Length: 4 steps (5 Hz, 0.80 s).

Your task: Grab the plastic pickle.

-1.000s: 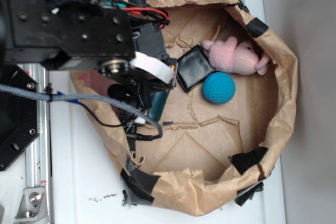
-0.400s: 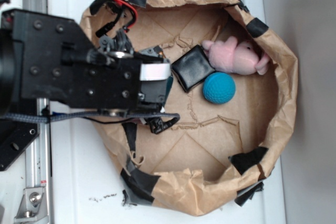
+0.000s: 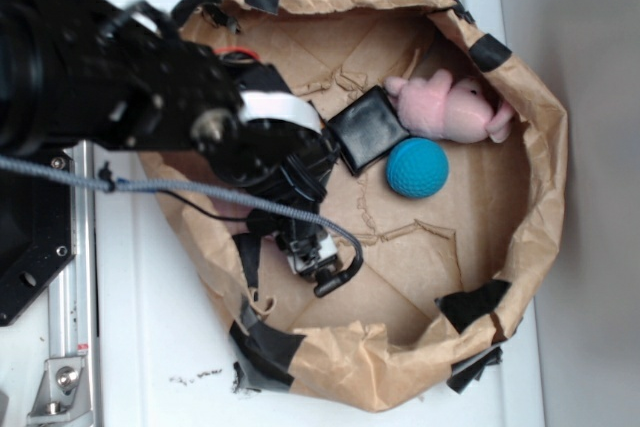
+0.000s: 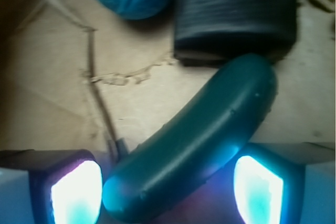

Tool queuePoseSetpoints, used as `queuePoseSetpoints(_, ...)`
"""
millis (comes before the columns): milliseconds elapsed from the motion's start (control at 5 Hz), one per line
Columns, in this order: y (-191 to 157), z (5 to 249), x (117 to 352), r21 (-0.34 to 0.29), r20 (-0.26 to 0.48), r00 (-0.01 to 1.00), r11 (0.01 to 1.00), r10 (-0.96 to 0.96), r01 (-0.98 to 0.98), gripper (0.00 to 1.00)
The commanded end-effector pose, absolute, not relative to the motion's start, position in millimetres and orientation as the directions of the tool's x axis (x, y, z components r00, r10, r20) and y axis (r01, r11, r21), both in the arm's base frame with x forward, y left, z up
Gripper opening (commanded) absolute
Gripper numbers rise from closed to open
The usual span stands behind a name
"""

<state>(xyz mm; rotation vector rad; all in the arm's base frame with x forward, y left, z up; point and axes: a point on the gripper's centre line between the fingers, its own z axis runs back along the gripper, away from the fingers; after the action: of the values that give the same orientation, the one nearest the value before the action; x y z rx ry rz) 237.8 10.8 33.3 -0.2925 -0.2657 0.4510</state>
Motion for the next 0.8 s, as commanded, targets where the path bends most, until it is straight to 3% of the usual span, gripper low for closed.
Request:
queuePoseSetpoints(0,6,39,247,-0.339,0.226,0.871,0.873,0.437,-0.35,0.0)
queuePoseSetpoints(400,1,39,247,-0.266,0.232,0.905,0.918,0.357,-0.294,0.0)
queuePoseSetpoints(600,4,51,244,-0.256,0.246,0.906,0.925,0.345,-0.282,0.0)
